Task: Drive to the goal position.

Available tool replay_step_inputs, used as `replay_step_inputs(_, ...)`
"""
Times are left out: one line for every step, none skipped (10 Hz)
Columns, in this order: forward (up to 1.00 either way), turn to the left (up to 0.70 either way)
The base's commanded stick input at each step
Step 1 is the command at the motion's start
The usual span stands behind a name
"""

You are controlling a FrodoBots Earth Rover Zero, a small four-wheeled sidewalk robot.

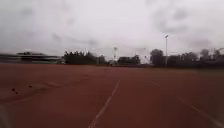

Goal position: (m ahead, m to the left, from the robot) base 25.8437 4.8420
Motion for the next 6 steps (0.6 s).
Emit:
replay_step_inputs(0.5,0.0)
replay_step_inputs(0.5,0.0)
replay_step_inputs(0.5,0.0)
replay_step_inputs(0.5,0.0)
replay_step_inputs(0.5,0.0)
replay_step_inputs(0.5,0.0)
